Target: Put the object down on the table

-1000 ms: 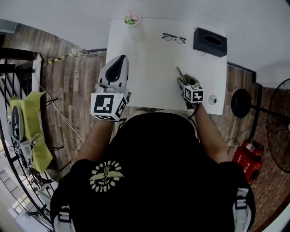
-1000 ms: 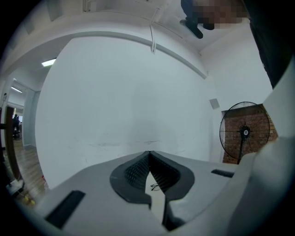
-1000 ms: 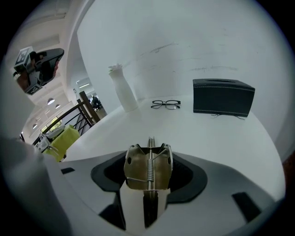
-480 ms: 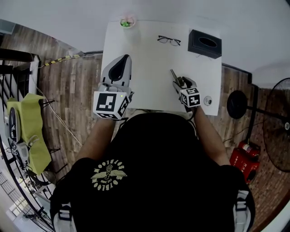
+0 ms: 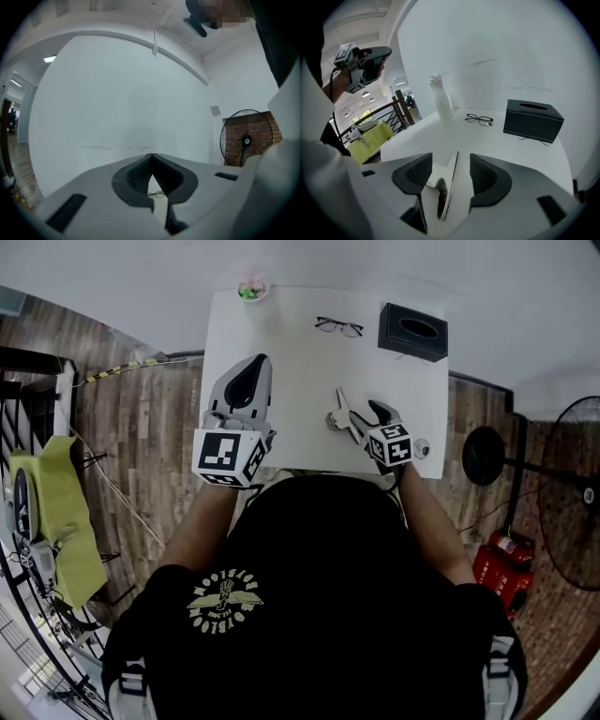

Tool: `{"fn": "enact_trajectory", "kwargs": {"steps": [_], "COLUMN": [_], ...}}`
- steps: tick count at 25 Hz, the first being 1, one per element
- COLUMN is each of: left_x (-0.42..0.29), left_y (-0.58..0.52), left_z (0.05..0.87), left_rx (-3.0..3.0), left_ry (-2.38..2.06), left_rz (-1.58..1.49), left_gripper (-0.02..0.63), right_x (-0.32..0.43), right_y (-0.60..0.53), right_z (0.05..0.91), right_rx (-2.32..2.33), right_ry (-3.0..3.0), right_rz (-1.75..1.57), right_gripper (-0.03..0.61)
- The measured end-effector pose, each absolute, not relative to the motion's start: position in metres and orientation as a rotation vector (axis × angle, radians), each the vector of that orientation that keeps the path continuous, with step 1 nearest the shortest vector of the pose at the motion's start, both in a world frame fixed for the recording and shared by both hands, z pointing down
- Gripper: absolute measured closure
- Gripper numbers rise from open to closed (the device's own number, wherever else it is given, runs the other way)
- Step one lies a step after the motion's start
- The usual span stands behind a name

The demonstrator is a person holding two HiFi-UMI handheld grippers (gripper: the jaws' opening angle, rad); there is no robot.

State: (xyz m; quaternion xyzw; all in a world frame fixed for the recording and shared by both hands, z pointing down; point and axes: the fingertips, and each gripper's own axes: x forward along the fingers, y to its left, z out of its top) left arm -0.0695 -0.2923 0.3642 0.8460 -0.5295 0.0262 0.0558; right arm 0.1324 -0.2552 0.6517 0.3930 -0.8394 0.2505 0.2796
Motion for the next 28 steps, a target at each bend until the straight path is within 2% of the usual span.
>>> {"fn": "enact_trajectory", "kwargs": {"steps": [4, 9, 13, 28], "left_x": [-0.063, -0.055, -0.051, -0.049], "left_y": [-0.292, -0.291, -0.287, -0.277], "left_z": [0.363, 0.362, 0.359, 0.357], "left_rx": [2.579, 2.584, 2.598, 2.6], "left_ry": [-1.586, -1.557, -1.551, -1.56], "left_rz": [0.077, 0.056, 0.042, 0.04], "left_gripper": [0.607, 0.607, 0.607, 0.607], "right_x": [0.13, 0.134, 0.144, 0.135], "right_y": [-0.254, -0.26, -0.262, -0.25], "right_z": [0.626, 0.579, 0.549, 0.466], "right_rx": [1.077, 1.196, 1.323, 1.326], "right_ry": [-2.312, -2.415, -2.394, -2.543], "right_rz": [0.641, 0.549, 0.454, 0.335], "right_gripper": [0.354, 0.454, 0.577, 0.578]}}
